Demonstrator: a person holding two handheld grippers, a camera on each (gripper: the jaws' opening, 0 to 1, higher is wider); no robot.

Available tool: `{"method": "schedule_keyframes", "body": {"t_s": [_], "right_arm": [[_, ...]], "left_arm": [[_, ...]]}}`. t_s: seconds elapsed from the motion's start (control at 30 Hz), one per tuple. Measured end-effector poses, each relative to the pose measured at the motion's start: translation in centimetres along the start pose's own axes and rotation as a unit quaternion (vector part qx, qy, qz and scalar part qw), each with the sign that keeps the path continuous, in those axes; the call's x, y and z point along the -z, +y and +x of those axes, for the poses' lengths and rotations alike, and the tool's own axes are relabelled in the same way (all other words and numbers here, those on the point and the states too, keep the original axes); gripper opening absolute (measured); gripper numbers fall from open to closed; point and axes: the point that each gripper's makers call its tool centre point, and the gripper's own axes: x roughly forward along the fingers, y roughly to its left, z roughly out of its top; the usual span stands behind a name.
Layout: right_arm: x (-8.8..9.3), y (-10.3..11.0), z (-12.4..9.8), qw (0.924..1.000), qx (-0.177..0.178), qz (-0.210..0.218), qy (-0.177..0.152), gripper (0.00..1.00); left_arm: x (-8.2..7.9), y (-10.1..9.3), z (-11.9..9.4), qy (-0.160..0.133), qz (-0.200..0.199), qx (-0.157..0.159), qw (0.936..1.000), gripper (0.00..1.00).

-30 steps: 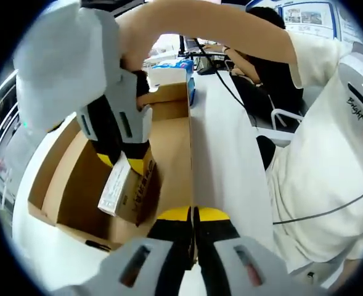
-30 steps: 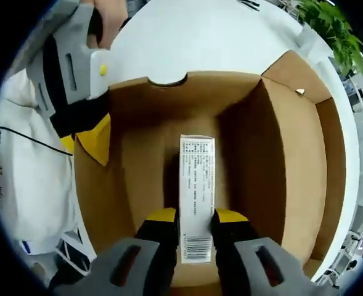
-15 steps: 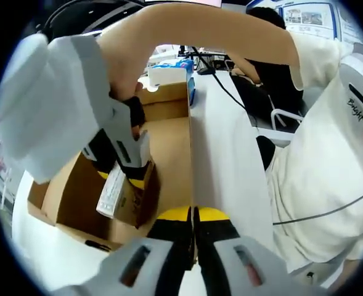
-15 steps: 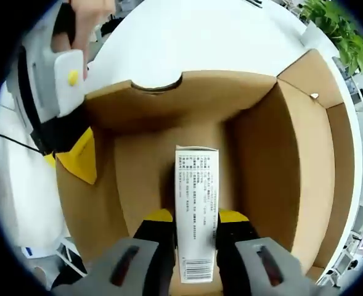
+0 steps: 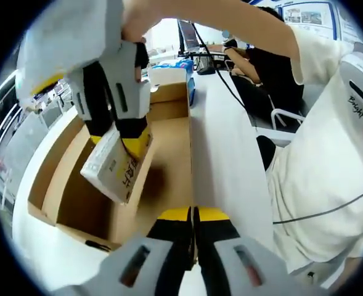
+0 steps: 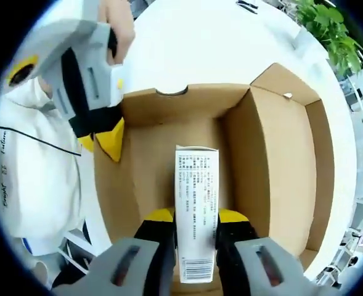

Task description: Operate the shoe box by opening the lid, removing the specified soft item, and placing it in the target area until the item is outside and the box remains undamaged.

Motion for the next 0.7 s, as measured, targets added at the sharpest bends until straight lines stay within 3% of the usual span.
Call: {"method": "schedule_keyframes", "body": {"t_s": [0.7], "right_arm": [[3.9, 1.4, -4.5, 0.9998, 0.006, 0.017, -0.001, 0.21]], "left_arm": [[0.0, 0.1, 0.0, -0.002, -0.002, 0.000, 1.0000, 0.01]]}}
